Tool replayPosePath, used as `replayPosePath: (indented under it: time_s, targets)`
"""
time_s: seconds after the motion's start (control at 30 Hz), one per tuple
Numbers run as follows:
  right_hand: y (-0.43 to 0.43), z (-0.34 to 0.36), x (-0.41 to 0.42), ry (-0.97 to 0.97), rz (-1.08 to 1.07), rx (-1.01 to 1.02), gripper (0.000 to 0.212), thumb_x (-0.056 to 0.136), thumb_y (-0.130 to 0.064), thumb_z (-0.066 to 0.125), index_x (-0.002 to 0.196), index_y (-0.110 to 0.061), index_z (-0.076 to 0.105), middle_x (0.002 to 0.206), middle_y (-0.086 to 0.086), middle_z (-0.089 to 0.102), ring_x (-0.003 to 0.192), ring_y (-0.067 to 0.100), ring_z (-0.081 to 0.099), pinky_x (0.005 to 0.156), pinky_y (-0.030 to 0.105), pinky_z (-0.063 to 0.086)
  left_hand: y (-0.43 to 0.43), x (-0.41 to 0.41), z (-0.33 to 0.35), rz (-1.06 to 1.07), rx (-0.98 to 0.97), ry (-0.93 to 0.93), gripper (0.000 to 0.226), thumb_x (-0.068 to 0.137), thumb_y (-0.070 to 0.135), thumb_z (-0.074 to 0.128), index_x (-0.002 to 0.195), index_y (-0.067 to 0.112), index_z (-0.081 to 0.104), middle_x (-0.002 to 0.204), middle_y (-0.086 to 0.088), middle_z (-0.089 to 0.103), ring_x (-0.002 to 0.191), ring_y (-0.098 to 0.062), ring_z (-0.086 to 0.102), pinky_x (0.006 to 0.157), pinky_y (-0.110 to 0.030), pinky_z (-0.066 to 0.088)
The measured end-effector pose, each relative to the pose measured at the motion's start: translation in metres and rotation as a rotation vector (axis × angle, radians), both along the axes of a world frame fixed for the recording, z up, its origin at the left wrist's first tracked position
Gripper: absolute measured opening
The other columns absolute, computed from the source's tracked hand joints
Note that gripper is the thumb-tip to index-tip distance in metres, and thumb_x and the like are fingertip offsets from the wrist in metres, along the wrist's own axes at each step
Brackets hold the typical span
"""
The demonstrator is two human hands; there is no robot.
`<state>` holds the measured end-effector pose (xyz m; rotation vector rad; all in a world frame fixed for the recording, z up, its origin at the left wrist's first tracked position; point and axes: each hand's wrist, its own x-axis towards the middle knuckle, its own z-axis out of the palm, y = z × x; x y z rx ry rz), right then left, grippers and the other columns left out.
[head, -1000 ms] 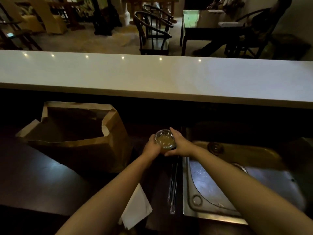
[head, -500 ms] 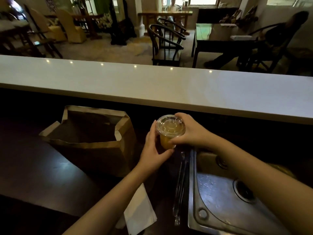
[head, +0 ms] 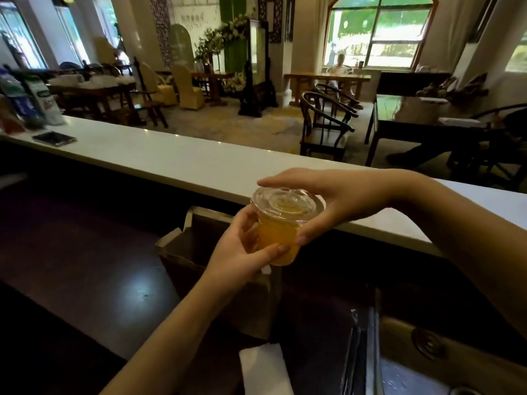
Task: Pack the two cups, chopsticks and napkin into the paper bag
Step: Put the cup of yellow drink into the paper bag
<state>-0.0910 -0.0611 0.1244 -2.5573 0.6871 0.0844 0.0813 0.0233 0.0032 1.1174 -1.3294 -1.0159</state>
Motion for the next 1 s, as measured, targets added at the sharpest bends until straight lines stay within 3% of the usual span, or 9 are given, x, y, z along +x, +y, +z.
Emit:
replayPosePath:
  time_s: [0.1,0.3,0.4,0.5,0.57,0.67,0.73,0.87,1.0]
  targets:
    - [-0.010,0.006,0.031,0.056,0.057,0.002,0.096,0.074,-0.038,0.075,0.146,-0.043,0.012,0.149,-0.017,0.023,0.131,0.001,0.024,0.105,0.022,0.028,-0.001,0.029,0.004,0.017,0.007,-0.008,0.083,0.060,0.030,0.084,0.131,0.030,0.040,0.131,0.001,0.054,0.116,-0.019,0.057,0.091,-0.037,0.053]
    - [-0.021,-0.001,0.084,0.102,0.109,-0.021,0.093,0.073,-0.028,0.077,0.144,-0.039,0.019,0.144,-0.007,0.028,0.131,0.014,0.029,0.101,0.027,0.037,-0.004,0.068,-0.001,0.018,0.007,-0.034,0.072,0.059,0.029,0.080,0.122,0.035,0.045,0.124,0.002,0.058,0.109,-0.008,0.061,0.080,-0.019,0.054]
    - [-0.028,-0.011,0.093,0.059,0.083,-0.064,0.089,0.073,-0.028,0.078,0.142,-0.034,0.023,0.142,-0.003,0.031,0.130,0.017,0.032,0.103,0.030,0.039,-0.006,0.080,-0.005,0.169,0.013,-0.302,0.059,0.070,0.024,0.076,0.123,0.027,0.050,0.119,0.005,0.061,0.106,-0.007,0.061,0.091,-0.024,0.053]
    - [-0.038,-0.016,0.091,0.002,0.024,-0.087,0.087,0.073,-0.030,0.077,0.142,-0.032,0.024,0.142,0.000,0.032,0.128,0.018,0.033,0.102,0.029,0.036,0.002,0.074,-0.010,0.311,0.143,-0.855,0.032,0.080,0.044,0.064,0.105,0.025,0.064,0.097,0.009,0.069,0.085,-0.001,0.062,0.080,-0.027,0.055]
    - [-0.041,-0.019,0.090,-0.018,-0.002,-0.082,0.086,0.073,-0.031,0.077,0.142,-0.032,0.025,0.141,0.000,0.032,0.126,0.017,0.033,0.099,0.027,0.035,0.008,0.046,-0.016,0.218,0.214,-1.038,0.042,0.080,0.062,0.049,0.101,0.028,0.063,0.087,0.010,0.067,0.076,0.000,0.060,0.068,-0.024,0.054]
    - [-0.041,-0.029,0.096,0.020,-0.025,-0.103,0.086,0.074,-0.035,0.076,0.142,-0.031,0.024,0.140,0.001,0.033,0.125,0.019,0.035,0.100,0.030,0.037,0.002,0.001,-0.025,0.148,0.204,-1.229,0.058,0.077,0.074,0.039,0.088,0.022,0.062,0.083,0.002,0.065,0.077,-0.012,0.060,0.073,-0.030,0.052]
    - [-0.038,-0.040,0.101,0.040,-0.039,-0.110,0.086,0.073,-0.037,0.075,0.142,-0.030,0.024,0.140,0.003,0.034,0.125,0.021,0.036,0.101,0.032,0.038,-0.003,-0.015,-0.028,0.163,0.149,-1.326,0.052,0.084,0.065,0.041,0.086,0.017,0.061,0.085,-0.002,0.065,0.081,-0.018,0.060,0.078,-0.032,0.046]
    - [-0.034,-0.065,0.109,0.045,-0.050,-0.056,0.085,0.074,-0.040,0.074,0.142,-0.031,0.025,0.140,0.004,0.035,0.126,0.022,0.036,0.100,0.031,0.038,-0.003,-0.018,-0.038,0.253,0.062,-1.255,0.025,0.096,0.030,0.039,0.100,0.016,0.059,0.097,-0.003,0.067,0.085,-0.020,0.062,0.067,-0.030,0.043]
    - [-0.034,-0.087,0.109,0.089,-0.043,-0.020,0.085,0.074,-0.040,0.074,0.142,-0.033,0.024,0.139,0.003,0.033,0.125,0.021,0.036,0.093,0.025,0.037,-0.003,-0.016,-0.041,0.289,-0.024,-1.193,0.026,0.095,0.016,0.038,0.112,0.017,0.058,0.100,-0.004,0.067,0.085,-0.022,0.064,0.060,-0.031,0.044]
